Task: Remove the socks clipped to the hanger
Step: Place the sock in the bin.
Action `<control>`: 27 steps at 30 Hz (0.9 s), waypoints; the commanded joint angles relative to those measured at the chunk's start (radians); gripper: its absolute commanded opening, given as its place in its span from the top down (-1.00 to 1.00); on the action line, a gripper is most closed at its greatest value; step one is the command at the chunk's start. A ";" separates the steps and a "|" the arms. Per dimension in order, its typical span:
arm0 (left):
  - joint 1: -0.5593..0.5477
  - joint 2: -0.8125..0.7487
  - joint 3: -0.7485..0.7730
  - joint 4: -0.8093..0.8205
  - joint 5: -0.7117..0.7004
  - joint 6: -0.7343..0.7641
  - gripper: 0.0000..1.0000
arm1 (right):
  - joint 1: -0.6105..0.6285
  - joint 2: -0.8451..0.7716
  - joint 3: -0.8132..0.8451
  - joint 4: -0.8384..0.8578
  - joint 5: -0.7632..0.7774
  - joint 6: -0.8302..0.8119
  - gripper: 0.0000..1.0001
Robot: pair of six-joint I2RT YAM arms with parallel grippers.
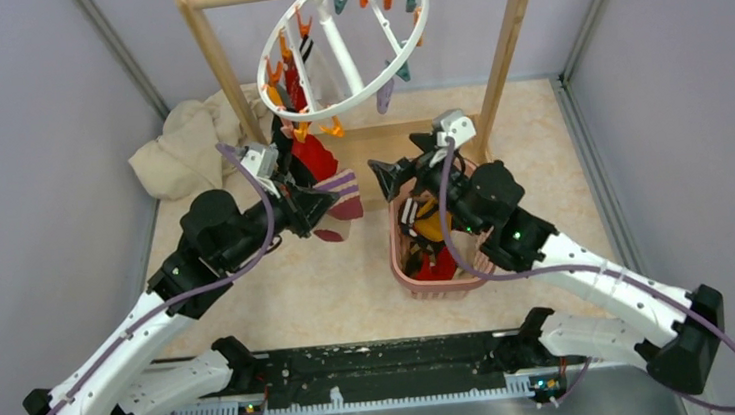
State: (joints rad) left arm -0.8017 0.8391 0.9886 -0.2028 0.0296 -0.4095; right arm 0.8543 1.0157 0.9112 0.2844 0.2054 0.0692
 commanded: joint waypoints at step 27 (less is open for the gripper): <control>-0.108 0.392 0.221 0.404 0.337 -0.182 0.89 | -0.053 -0.323 -0.012 -0.415 0.473 0.122 -0.97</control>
State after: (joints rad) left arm -0.8776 1.1961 1.1793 0.1226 0.3481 -0.5827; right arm 0.8127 0.7128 0.8894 -0.1223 0.6308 0.1825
